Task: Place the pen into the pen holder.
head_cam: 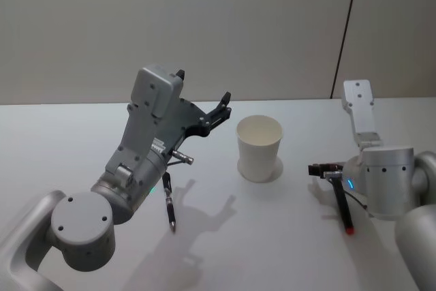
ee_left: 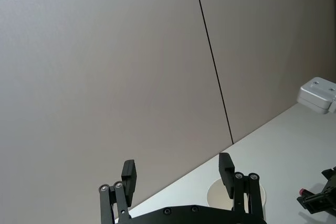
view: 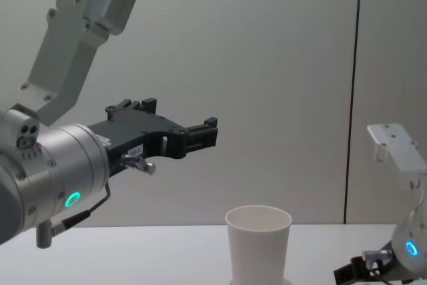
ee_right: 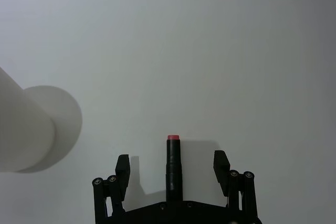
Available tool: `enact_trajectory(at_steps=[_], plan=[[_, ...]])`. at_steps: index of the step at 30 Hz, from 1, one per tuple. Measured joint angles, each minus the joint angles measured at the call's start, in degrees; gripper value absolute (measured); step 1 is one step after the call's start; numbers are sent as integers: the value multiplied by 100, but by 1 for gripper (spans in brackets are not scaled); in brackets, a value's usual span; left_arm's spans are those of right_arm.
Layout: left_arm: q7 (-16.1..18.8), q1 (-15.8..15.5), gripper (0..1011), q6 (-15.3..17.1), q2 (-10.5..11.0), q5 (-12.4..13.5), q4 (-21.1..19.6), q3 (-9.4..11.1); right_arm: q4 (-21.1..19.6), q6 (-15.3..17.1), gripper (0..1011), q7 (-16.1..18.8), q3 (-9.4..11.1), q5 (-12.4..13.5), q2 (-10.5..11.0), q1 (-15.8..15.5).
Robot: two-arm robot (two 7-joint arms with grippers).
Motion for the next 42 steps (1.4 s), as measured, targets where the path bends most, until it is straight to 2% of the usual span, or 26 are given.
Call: enact_trajectory(at_steps=[6, 8, 12, 15, 18, 19, 20, 22, 23, 25, 28, 29, 30, 34, 36, 42], plan=[[0, 0, 1003, 0, 0, 0, 0, 0, 82, -29, 1002, -26, 19, -9, -33, 28], [0, 0, 1003, 0, 0, 0, 0, 0, 114, -41, 972, -35, 30, -15, -45, 39], [0, 0, 1003, 0, 0, 0, 0, 0, 190, -69, 891, -62, 48, -25, -69, 66], [0, 0, 1003, 0, 0, 0, 0, 0, 235, -82, 771, -74, 59, -30, -82, 85], [0, 0, 1003, 0, 0, 0, 0, 0, 308, -98, 712, -84, 70, -43, -99, 111], [0, 0, 1002, 0, 0, 0, 0, 0, 348, -106, 656, -89, 77, -51, -106, 125], [0, 0, 1003, 0, 0, 0, 0, 0, 369, -110, 656, -92, 80, -56, -111, 133], [0, 0, 1002, 0, 0, 0, 0, 0, 437, -123, 554, -98, 87, -71, -125, 157], [0, 0, 1002, 0, 0, 0, 0, 0, 461, -130, 554, -101, 90, -76, -128, 167], [0, 0, 1003, 0, 0, 0, 0, 0, 537, -146, 446, -108, 101, -89, -141, 195], [0, 0, 1003, 0, 0, 0, 0, 0, 613, -163, 390, -113, 108, -106, -154, 222], [0, 0, 1002, 0, 0, 0, 0, 0, 669, -175, 329, -115, 115, -117, -162, 242], [0, 0, 1003, 0, 0, 0, 0, 0, 694, -183, 329, -116, 119, -122, -165, 251], [0, 0, 1003, 0, 0, 0, 0, 0, 823, -218, 192, -118, 131, -146, -185, 298], [0, 0, 1002, 0, 0, 0, 0, 0, 889, -245, 158, -120, 142, -160, -194, 326], [0, 0, 1003, 0, 0, 0, 0, 0, 1020, -300, 158, -120, 170, -189, -216, 383]])
